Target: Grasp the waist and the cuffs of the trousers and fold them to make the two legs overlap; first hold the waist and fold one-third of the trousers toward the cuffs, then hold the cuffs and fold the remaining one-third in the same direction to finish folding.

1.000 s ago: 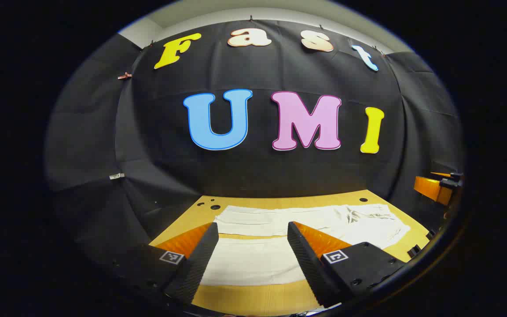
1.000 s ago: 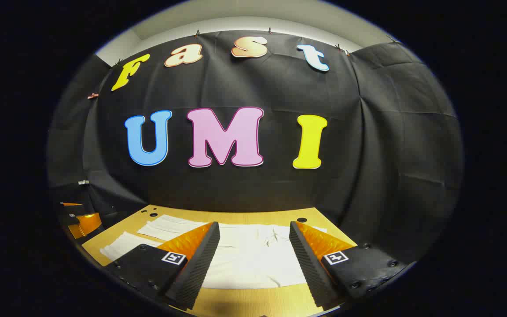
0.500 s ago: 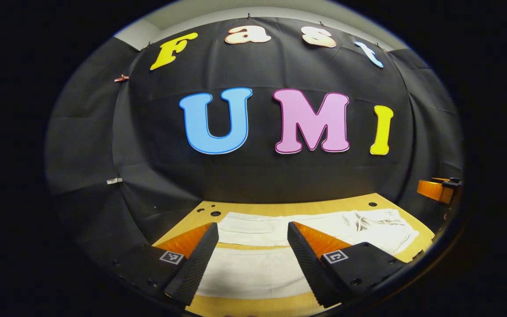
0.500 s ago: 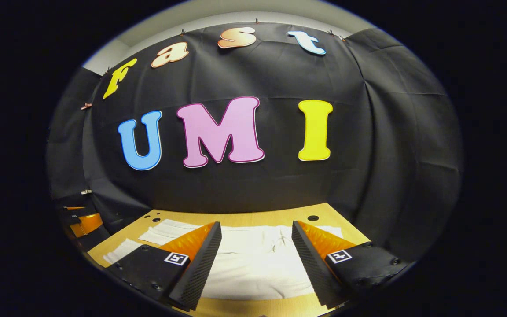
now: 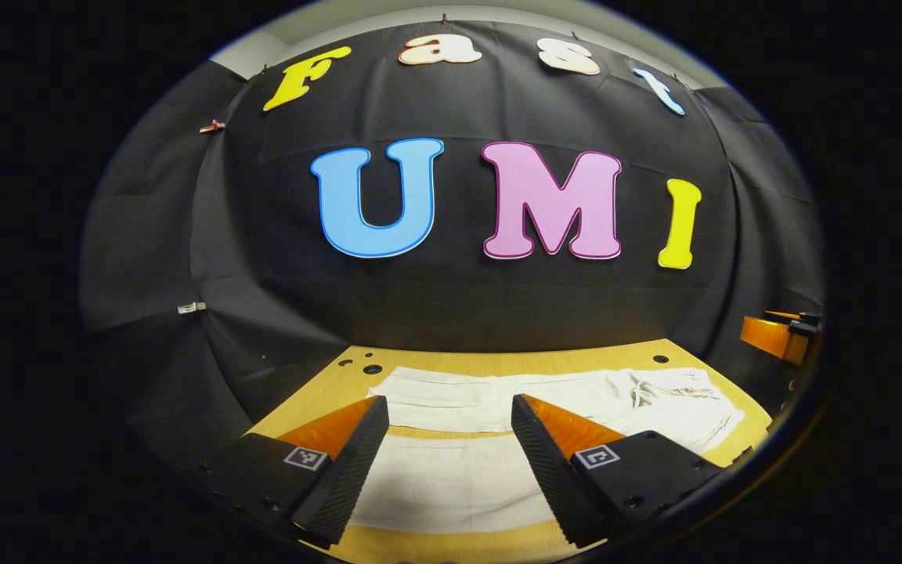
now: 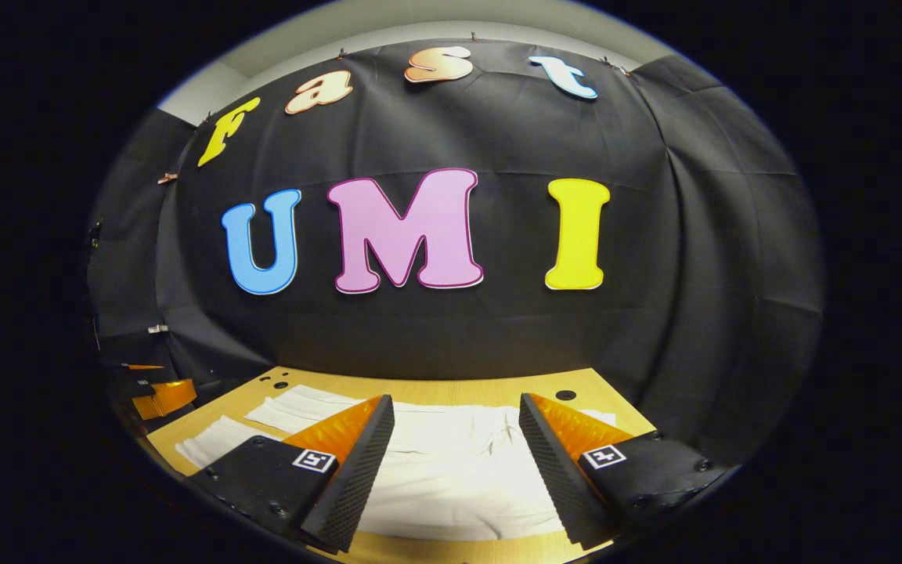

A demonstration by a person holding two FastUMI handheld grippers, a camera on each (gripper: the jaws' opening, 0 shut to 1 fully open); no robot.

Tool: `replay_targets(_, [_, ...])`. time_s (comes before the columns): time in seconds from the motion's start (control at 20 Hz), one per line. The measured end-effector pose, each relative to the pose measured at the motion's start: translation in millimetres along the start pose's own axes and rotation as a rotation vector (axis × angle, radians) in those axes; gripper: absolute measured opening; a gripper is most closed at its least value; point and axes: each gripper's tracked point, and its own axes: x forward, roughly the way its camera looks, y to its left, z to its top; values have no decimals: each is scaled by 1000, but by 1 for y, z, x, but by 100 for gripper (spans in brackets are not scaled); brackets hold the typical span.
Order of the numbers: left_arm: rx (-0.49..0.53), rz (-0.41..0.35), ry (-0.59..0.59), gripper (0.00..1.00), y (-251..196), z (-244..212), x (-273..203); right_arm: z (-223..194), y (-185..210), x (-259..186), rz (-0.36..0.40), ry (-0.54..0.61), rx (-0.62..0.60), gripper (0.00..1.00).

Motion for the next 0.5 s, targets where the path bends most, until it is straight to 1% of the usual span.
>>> replay_targets(0.2, [7,4,5,99,2,-2,5,-5,-9,9,-1,16,-20,98])
replay_targets(0.3, [8,19,13,99,5,-4,7,-8,-10,15,6,34,-17,98])
replay_targets(0.5, [-2,44,49,98,16,-20,15,-11,-27,31,-8,55,-108,97])
